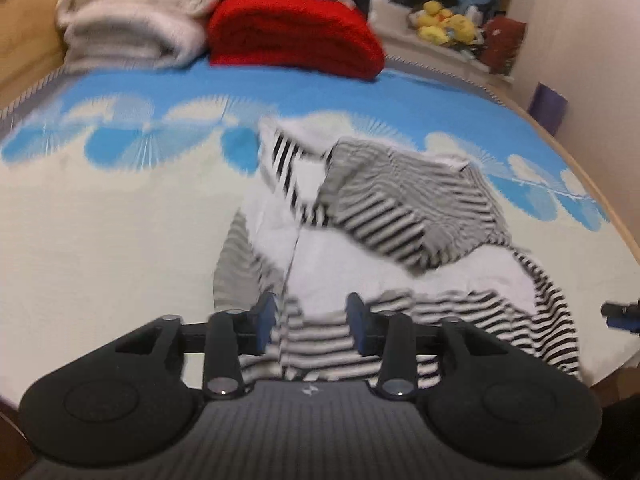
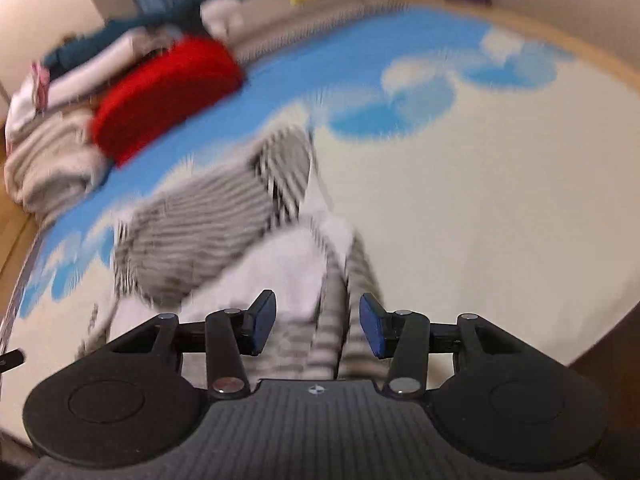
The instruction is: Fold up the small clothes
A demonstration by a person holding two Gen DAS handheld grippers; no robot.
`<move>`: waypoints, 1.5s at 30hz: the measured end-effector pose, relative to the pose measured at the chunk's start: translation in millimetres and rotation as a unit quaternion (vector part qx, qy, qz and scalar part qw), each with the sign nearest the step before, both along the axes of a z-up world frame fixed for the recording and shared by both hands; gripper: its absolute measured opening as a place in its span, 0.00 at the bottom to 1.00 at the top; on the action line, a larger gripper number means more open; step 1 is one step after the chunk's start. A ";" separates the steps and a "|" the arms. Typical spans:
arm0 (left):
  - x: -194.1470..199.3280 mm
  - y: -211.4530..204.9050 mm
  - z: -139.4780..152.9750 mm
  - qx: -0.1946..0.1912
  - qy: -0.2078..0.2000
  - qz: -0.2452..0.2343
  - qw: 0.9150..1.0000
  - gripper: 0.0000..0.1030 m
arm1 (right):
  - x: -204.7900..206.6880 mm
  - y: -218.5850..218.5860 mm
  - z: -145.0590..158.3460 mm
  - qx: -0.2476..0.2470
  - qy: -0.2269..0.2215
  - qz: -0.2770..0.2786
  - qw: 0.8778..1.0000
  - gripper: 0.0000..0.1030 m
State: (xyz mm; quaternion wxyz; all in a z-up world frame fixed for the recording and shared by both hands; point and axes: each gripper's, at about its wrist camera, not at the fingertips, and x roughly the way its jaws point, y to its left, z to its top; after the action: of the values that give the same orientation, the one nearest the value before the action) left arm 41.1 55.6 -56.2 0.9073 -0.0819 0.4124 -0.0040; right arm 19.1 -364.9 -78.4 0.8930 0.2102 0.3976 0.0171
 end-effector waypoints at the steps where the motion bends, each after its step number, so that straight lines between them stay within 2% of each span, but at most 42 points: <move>1: -0.6 2.5 -13.7 -0.005 0.006 0.007 1.000 0.56 | 2.0 2.3 -9.3 -0.008 0.019 0.008 1.000 0.47; 2: 0.0 4.0 -27.5 -0.007 0.020 0.015 1.000 0.63 | 3.5 6.5 -14.4 -0.019 0.030 0.011 0.999 0.47; 5: 13.8 10.5 -56.5 -0.023 0.088 0.057 0.994 0.71 | 13.2 13.4 -33.3 -0.031 0.065 0.025 0.997 0.48; 7: 18.7 16.4 -67.8 -0.048 0.107 0.065 0.991 0.77 | 18.6 11.9 -40.6 -0.026 0.080 0.018 0.996 0.49; 8: 20.5 18.0 -71.7 -0.049 0.115 0.068 0.990 0.78 | 20.8 11.7 -45.6 -0.024 0.090 0.014 0.996 0.50; 10: 21.9 21.0 -77.2 -0.046 0.129 0.076 0.988 0.79 | 27.0 11.4 -57.2 -0.014 0.113 0.009 0.993 0.50; 14: 19.9 28.4 -90.2 -0.079 0.158 0.092 0.980 0.79 | 33.0 12.4 -73.1 0.006 0.147 0.000 0.989 0.50; 16: 18.6 29.4 -97.1 -0.087 0.173 0.093 0.977 0.78 | 33.7 14.8 -76.4 0.004 0.154 0.000 0.988 0.50; 19: 16.1 28.4 -100.0 -0.081 0.177 0.091 0.977 0.77 | 33.8 18.4 -81.5 -0.008 0.163 0.004 0.987 0.50; 22: 12.6 29.3 -99.4 -0.078 0.174 0.089 0.977 0.68 | 32.7 18.8 -83.0 -0.016 0.167 0.002 0.986 0.50; 25: 10.6 28.9 -98.7 -0.080 0.171 0.082 0.979 0.47 | 30.1 18.5 -82.2 -0.017 0.164 0.005 0.986 0.50; 27: 9.9 26.8 -98.0 -0.085 0.167 0.070 0.980 0.20 | 27.7 18.3 -81.8 -0.020 0.160 0.008 0.987 0.45; 29: 8.8 24.1 -93.6 -0.081 0.156 0.061 0.982 0.12 | 24.9 14.8 -79.2 -0.008 0.152 0.012 0.988 0.07; 30: 8.3 22.1 -90.4 -0.077 0.150 0.058 0.984 0.11 | 24.0 12.6 -77.9 0.006 0.146 0.014 0.989 0.07; 33: 0.1 19.8 -71.9 -0.079 0.117 0.048 0.989 0.10 | 15.6 3.3 -59.9 0.021 0.106 0.004 0.994 0.06; 35: -8.5 22.9 -53.9 -0.100 0.085 0.039 0.991 0.10 | 6.8 -6.6 -41.8 0.035 0.073 -0.012 0.997 0.05; 38: -18.3 25.9 -47.0 -0.122 0.078 0.031 0.989 0.10 | -8.7 -22.2 -22.1 0.033 0.048 -0.037 0.998 0.05; 40: -18.6 24.5 -57.8 -0.120 0.106 0.034 0.987 0.11 | -11.8 -26.9 -24.2 0.032 0.066 -0.045 0.996 0.05; 43: -10.6 27.4 -77.5 -0.109 0.151 0.051 0.981 0.14 | -1.2 -17.7 -44.6 0.003 0.121 -0.020 0.992 0.05; 44: -7.5 29.4 -80.4 -0.108 0.157 0.057 0.980 0.19 | 2.7 -14.8 -53.2 0.003 0.139 -0.015 0.990 0.07; 45: -3.5 32.9 -82.4 -0.112 0.162 0.062 0.978 0.35 | 6.3 -14.3 -61.6 0.008 0.153 -0.017 0.988 0.10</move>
State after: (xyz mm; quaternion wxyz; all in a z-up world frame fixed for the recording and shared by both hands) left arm 37.5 88.5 -138.5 0.8119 -0.2077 0.5452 0.0200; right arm 25.4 -379.3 -140.1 0.8199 0.2242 0.5261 -0.0271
